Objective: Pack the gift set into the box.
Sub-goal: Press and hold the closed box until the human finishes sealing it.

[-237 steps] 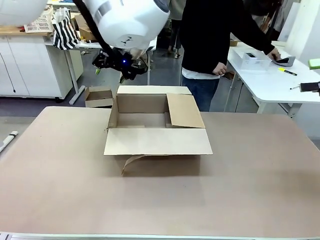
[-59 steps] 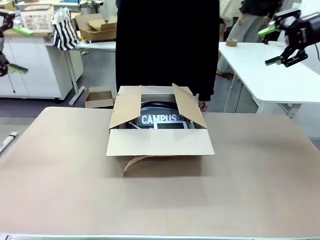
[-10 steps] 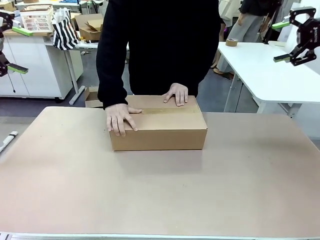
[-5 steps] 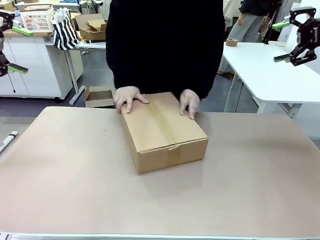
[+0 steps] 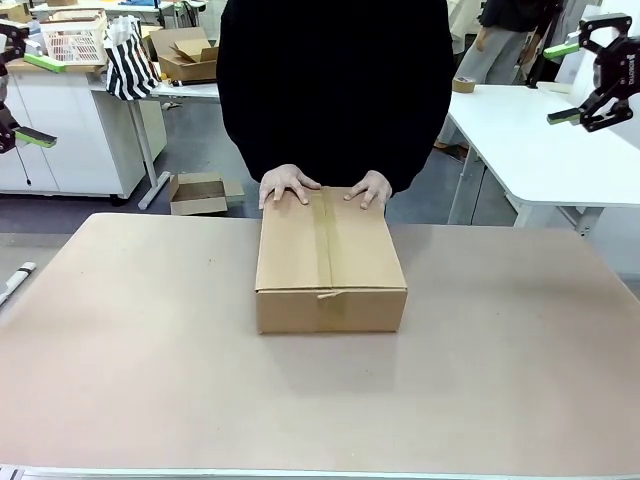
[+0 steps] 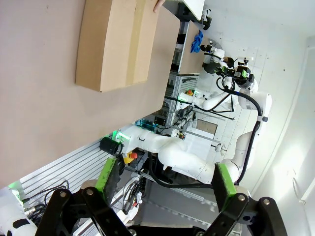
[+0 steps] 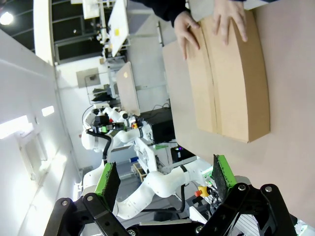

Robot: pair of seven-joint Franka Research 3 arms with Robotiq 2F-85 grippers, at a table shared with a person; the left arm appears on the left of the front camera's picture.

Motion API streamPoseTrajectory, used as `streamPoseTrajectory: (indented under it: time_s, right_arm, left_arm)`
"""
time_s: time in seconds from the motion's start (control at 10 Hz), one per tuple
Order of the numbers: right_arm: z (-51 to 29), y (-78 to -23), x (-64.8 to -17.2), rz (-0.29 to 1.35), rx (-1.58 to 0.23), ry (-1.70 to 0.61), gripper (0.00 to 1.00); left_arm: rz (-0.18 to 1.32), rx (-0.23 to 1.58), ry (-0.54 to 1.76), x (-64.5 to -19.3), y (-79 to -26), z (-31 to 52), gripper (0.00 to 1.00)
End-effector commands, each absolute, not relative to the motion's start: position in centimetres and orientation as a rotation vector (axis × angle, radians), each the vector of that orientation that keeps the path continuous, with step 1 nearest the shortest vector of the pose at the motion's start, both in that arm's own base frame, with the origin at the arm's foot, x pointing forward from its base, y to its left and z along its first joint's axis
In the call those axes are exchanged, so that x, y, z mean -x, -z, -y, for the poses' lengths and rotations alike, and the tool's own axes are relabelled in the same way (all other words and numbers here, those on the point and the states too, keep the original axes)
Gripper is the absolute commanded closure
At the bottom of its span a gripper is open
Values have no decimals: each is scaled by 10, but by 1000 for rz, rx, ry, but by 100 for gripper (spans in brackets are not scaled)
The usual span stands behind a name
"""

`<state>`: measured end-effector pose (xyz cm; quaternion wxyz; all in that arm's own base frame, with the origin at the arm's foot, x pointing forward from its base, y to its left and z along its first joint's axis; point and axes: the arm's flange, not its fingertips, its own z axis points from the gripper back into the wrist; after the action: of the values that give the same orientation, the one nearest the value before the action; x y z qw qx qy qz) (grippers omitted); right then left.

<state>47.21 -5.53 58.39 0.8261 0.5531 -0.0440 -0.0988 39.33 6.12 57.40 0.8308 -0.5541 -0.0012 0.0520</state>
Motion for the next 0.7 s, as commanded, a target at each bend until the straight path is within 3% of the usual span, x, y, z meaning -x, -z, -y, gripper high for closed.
streamPoseTrajectory:
  time_s: [0.0, 0.6]
  right_arm:
    - [56, -586, -471, 99, -1162, 202, 0]
    - [56, -586, -471, 99, -1162, 202, 0]
  left_arm:
    - [1, 1187, -101, -391, -576, -61, 0]
    - [1, 1187, -101, -391, -576, -61, 0]
